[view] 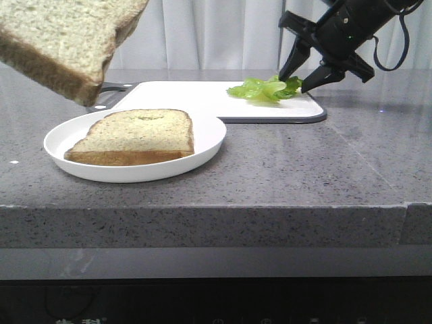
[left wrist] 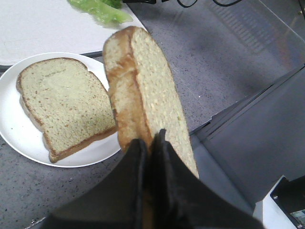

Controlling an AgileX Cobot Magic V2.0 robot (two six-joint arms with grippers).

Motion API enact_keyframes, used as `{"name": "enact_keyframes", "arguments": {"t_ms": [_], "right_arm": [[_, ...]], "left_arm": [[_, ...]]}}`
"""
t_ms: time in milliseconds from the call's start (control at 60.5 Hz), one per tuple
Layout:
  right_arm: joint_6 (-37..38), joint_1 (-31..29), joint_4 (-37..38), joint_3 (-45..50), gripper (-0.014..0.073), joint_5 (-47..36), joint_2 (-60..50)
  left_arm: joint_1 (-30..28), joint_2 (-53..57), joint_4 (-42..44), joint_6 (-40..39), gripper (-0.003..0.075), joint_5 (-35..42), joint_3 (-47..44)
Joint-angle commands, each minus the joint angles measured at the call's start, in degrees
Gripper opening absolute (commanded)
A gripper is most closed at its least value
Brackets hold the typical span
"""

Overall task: Left arm grabs bread, right arm adds lettuce
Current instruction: 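Reach the right gripper to the lettuce leaf and grasp it, then carry the lettuce over the plate and release it onto the bread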

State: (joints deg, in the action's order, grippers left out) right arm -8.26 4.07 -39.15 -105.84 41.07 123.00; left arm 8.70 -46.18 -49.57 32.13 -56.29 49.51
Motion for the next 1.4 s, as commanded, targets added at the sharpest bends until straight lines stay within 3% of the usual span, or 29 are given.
{"name": "enact_keyframes", "arguments": {"t_ms": [0, 314, 595, 1074, 1223, 1388], "right_arm": [[-0.7, 0.0, -2.2, -2.1, 0.0359, -0.9, -3.6], [-0.8, 0.0, -2.2, -2.1, 0.0067, -3.3, -3.5], [-2.1, 0.0, -2.3, -2.5, -0.0104, -3.8, -3.6], [-8.5, 0.2, -4.1, -1.9, -0.0118, 3.0, -16.4], [-12.8, 0.6, -8.7, 4.1, -0.0118, 2.4, -23.2], [-23.2, 1.9, -19.7, 15.7, -0.0118, 1.6, -30.7]], "left_arm": [[0.3, 0.3, -3.3, -0.5, -0.002, 2.8, 1.5], [0.3, 0.3, -3.3, -0.5, -0.002, 2.8, 1.5], [0.3, 0.3, -3.3, -0.5, -0.002, 2.8, 1.5], [0.3, 0.3, -1.2, -0.5, -0.002, 5.1, 1.7], [0.3, 0.3, 0.0, -0.5, -0.002, 5.8, 3.7], [0.3, 0.3, 7.4, -4.9, -0.002, 7.2, 8.1]]}}
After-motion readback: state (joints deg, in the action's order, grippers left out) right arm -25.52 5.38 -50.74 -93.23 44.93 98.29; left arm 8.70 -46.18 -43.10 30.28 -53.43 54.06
